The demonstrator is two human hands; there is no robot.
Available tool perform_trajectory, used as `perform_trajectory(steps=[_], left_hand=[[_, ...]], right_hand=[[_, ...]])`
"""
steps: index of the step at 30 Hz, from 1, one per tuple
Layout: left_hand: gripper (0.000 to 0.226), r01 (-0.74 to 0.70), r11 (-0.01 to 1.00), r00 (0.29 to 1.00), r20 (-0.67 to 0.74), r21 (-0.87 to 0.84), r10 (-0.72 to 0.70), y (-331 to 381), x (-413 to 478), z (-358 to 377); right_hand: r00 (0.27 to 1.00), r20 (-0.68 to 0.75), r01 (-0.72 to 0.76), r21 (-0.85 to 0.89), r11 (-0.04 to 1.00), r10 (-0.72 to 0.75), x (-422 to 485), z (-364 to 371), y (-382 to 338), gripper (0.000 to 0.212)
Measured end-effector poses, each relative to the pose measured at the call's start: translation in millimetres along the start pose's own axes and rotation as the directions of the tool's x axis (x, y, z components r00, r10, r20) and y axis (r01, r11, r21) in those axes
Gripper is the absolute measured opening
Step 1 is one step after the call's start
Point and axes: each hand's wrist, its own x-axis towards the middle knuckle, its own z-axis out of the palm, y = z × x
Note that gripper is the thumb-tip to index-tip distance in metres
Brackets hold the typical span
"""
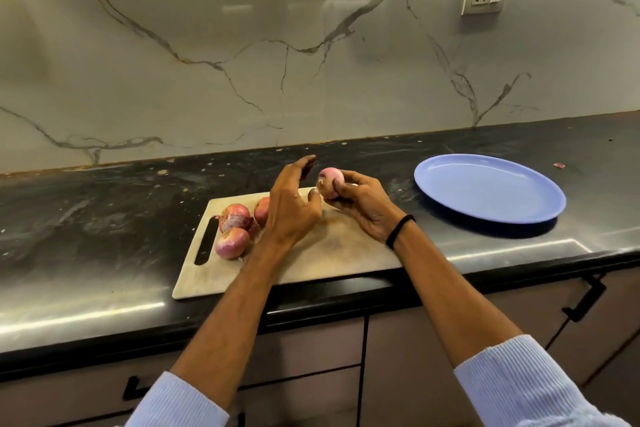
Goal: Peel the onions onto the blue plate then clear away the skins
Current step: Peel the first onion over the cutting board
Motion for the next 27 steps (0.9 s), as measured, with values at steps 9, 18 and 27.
perform_trajectory(steps=[9,18,27], left_hand=[[0.03,-0.078,0.995,0.997,-0.003,0.059,0.078,-3.8,-1.0,-4.6],[0.015,-0.061,0.993,0.998,-0.026,0.098,0.064,-9.6,2.7,-2.0],[0.013,-0.022,0.989,0.999,-0.039,0.144,0.027,-9.3,4.6,1.1]], right_hand=[[0.999,0.041,-0.006,0.076,0.997,0.003,-4.6,-0.7,-0.6,0.049],[0.994,0.103,-0.025,0.031,0.999,0.021,0.0,1.3,-0.2,0.052],[0.988,0.156,-0.019,0.045,0.999,0.012,-1.8,5.5,1.0,0.042]])
